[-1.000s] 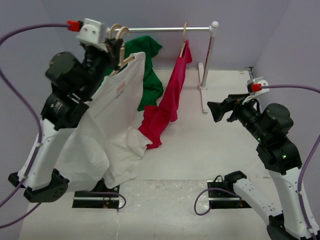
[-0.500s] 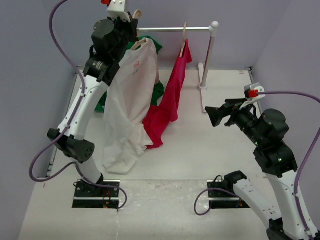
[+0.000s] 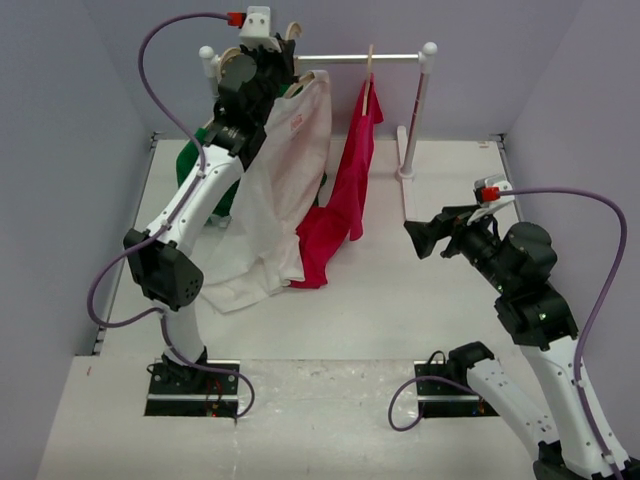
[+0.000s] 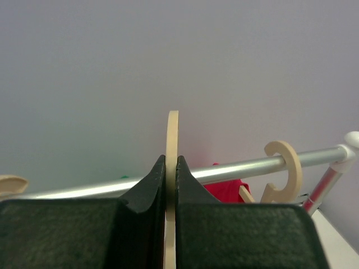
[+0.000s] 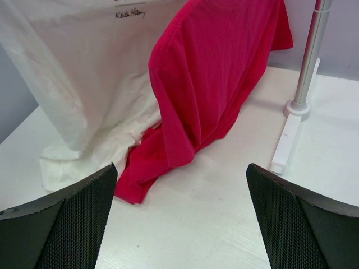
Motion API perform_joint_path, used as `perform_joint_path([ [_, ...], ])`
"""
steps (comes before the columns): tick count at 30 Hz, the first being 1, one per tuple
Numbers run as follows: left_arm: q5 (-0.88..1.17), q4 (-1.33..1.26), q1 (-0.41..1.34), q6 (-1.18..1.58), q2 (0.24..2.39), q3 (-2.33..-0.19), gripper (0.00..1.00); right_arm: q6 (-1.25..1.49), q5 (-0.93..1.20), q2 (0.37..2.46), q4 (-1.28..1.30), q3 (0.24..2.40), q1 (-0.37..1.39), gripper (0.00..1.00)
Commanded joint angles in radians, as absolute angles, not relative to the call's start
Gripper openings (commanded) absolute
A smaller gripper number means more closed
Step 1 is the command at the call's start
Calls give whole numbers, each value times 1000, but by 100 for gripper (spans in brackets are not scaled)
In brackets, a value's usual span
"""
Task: Place the t-shirt on the hanger
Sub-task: Place the hanger at the clothesline.
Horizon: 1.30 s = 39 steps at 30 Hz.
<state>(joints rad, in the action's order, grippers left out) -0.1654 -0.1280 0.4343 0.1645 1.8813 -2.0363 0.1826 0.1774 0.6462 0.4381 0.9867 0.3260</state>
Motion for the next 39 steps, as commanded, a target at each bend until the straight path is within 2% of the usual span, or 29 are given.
perform_joint_path([
  [1, -192, -399, 437, 214, 1878, -1955, 0, 187, 208, 618, 357, 964, 322, 99],
  [6, -201, -398, 437, 229, 1926, -1956, 0, 187, 222, 606, 348, 951, 322, 99],
  [13, -246, -470, 457, 233, 1903, -1808, 0, 185, 238, 611, 331, 946, 322, 99],
  [21, -193, -459, 477, 230, 1893, -1744, 0, 193, 250, 629, 315, 934, 322, 99],
  [22, -193, -459, 483, 230, 1893, -1744, 5, 195, 250, 633, 314, 934, 322, 99],
  [23, -200, -437, 491, 225, 1874, -1732, 30, 198, 247, 647, 318, 936, 322, 99],
  [24, -212, -418, 498, 222, 1853, -1720, 51, 200, 242, 659, 322, 938, 322, 99],
  [25, -231, -401, 503, 222, 1829, -1707, 65, 202, 233, 669, 326, 940, 322, 99],
  [28, -270, -330, 505, 231, 1761, -1680, 87, 208, 204, 684, 339, 945, 322, 99],
  [29, -292, -273, 505, 245, 1709, -1657, 97, 213, 174, 687, 342, 944, 322, 99],
  [30, -313, -214, 505, 260, 1654, -1630, 100, 225, 138, 686, 348, 941, 322, 99],
  [33, -369, -99, 505, 299, 1468, -1493, 100, 259, 37, 675, 357, 936, 322, 99],
  [39, -407, 14, 505, 342, 1007, -1140, 100, 272, 8, 611, 427, 949, 322, 99],
])
